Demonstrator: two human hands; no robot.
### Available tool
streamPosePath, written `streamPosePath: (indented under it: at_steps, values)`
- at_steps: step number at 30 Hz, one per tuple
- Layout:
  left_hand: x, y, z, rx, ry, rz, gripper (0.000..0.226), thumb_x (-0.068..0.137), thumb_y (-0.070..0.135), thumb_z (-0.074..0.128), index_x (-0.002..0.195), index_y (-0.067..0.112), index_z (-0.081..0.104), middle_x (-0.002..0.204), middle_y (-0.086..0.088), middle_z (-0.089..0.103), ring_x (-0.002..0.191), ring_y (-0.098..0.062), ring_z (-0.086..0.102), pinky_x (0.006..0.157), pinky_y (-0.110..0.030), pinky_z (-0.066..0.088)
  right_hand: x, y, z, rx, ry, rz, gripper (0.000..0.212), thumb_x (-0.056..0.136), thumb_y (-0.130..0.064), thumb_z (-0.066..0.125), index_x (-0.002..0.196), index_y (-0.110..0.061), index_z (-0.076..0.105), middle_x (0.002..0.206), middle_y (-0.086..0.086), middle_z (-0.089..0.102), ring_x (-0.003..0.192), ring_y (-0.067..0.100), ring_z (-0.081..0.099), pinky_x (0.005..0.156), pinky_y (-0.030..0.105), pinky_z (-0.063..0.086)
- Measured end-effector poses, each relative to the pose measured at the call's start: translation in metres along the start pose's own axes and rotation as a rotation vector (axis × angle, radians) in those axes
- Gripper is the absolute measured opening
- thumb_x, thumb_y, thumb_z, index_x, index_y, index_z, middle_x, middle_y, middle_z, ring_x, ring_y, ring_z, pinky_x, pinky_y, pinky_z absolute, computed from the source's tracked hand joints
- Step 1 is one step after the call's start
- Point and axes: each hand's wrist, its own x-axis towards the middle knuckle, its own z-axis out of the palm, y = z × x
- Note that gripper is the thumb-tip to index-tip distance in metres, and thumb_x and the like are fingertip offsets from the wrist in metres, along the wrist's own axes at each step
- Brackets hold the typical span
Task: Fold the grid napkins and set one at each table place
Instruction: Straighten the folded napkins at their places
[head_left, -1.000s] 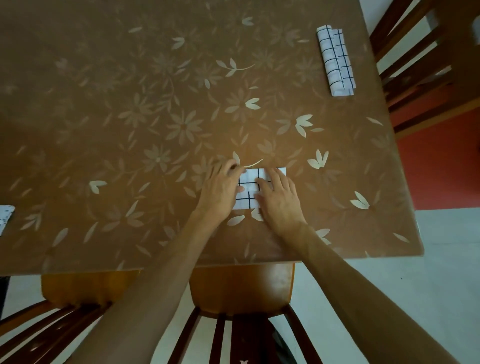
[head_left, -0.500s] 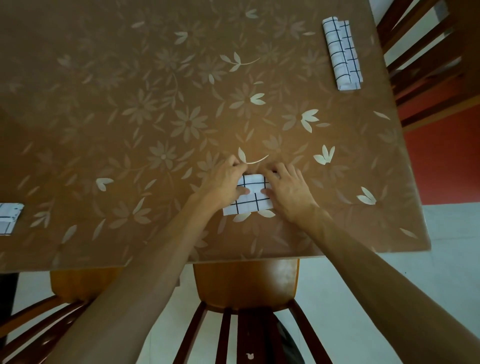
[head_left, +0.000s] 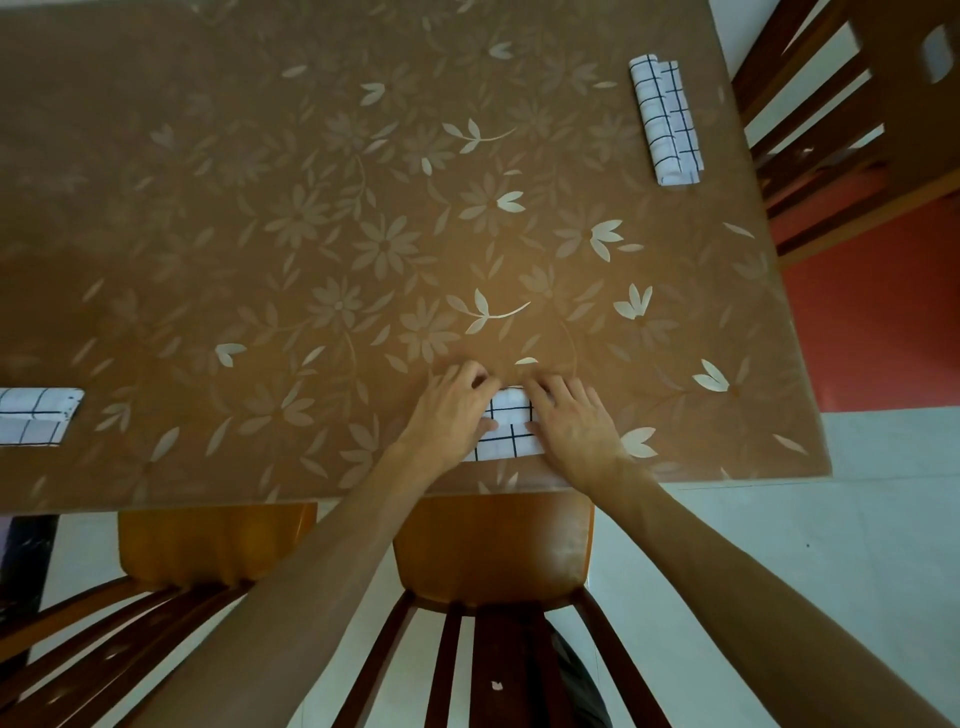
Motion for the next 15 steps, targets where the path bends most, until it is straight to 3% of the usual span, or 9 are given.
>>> streamPosePath:
  at_steps: [2, 7, 11, 15]
  values:
    - [-0.007, 0.004, 0.001, 0.030, 0.012, 0.008, 0.059, 0.092, 0.026, 0.072, 0.144, 0.015, 0.048, 0.140, -0.004, 0.048, 0.124, -0.025, 0.050, 0.106, -0.036, 0.041, -0.002, -0.001, 0.001, -0.026, 0.021, 0.001, 0.057, 0.070, -0.017, 0.084, 0.123, -0.007, 0.064, 0.112, 0.012, 0.067, 0.093, 0.030, 0.066, 0.080, 0.039, 0.055]
    - [-0.029, 0.012, 0.000, 0.096, 0.125, -0.036, 0.061, 0.084, 0.016, 0.080, 0.140, 0.010, 0.055, 0.142, -0.013, 0.054, 0.130, -0.032, 0.053, 0.107, -0.044, 0.047, -0.010, -0.005, -0.006, 0.005, 0.054, 0.017, 0.060, 0.085, -0.017, 0.068, 0.141, -0.007, 0.050, 0.150, 0.014, 0.047, 0.138, 0.032, 0.047, 0.110, 0.045, 0.042]
    - [-0.051, 0.030, 0.002, 0.063, 0.126, -0.050, 0.057, 0.088, 0.018, 0.077, 0.140, 0.012, 0.055, 0.145, -0.012, 0.052, 0.132, -0.029, 0.052, 0.108, -0.040, 0.045, -0.027, -0.011, -0.012, 0.021, 0.049, -0.044, 0.059, 0.083, -0.013, 0.068, 0.139, -0.004, 0.053, 0.152, 0.018, 0.046, 0.138, 0.032, 0.048, 0.111, 0.045, 0.040]
    - [-0.069, 0.052, -0.010, -0.055, 0.074, -0.169, 0.056, 0.100, 0.024, 0.059, 0.153, 0.018, 0.039, 0.159, -0.009, 0.034, 0.144, -0.026, 0.038, 0.115, -0.037, 0.036, -0.047, -0.009, -0.029, 0.014, 0.022, -0.074, 0.047, 0.082, -0.016, 0.069, 0.127, -0.004, 0.062, 0.127, 0.015, 0.067, 0.117, 0.031, 0.064, 0.105, 0.044, 0.046]
